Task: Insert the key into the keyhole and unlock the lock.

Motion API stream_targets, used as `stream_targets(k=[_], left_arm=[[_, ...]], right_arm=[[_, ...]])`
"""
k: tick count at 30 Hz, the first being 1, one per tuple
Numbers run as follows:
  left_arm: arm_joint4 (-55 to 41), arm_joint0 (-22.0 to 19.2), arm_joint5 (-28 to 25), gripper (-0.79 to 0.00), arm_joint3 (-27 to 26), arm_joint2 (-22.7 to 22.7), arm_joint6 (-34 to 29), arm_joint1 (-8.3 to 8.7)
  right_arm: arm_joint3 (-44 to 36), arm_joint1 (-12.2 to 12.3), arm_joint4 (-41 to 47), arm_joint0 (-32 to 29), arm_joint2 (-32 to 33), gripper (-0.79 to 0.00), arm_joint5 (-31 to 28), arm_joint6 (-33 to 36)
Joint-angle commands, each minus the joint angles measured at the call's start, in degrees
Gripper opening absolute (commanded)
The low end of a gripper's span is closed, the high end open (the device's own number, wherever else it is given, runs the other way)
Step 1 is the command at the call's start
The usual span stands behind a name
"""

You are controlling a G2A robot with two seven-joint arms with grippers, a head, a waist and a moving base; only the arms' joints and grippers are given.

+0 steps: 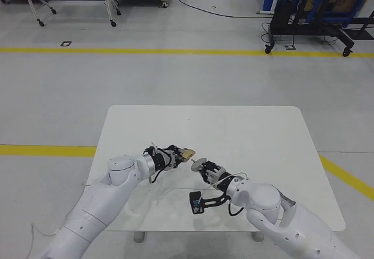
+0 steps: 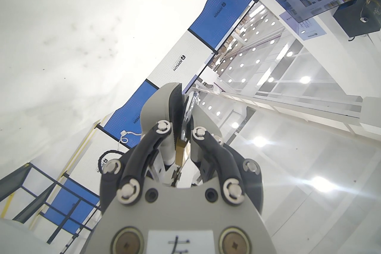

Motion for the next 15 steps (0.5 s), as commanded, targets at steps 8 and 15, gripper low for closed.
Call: stream_targets(k=[8,15], left_arm=[[1.84,0.77,1.06,-0.785,-1.25,-0.25,-0.51,-0.10],[2.62,1.19,1.47,-0.785,-1.56,-0.77,-0.78,-0.18]], right_arm=[[1.40,-1.44,-1.90,1.62,-1.46,-0.785,-2.27,4.72],[2.05,-2.33,-2.92,2.24,-2.38,-0.785,-3.48,5.55]])
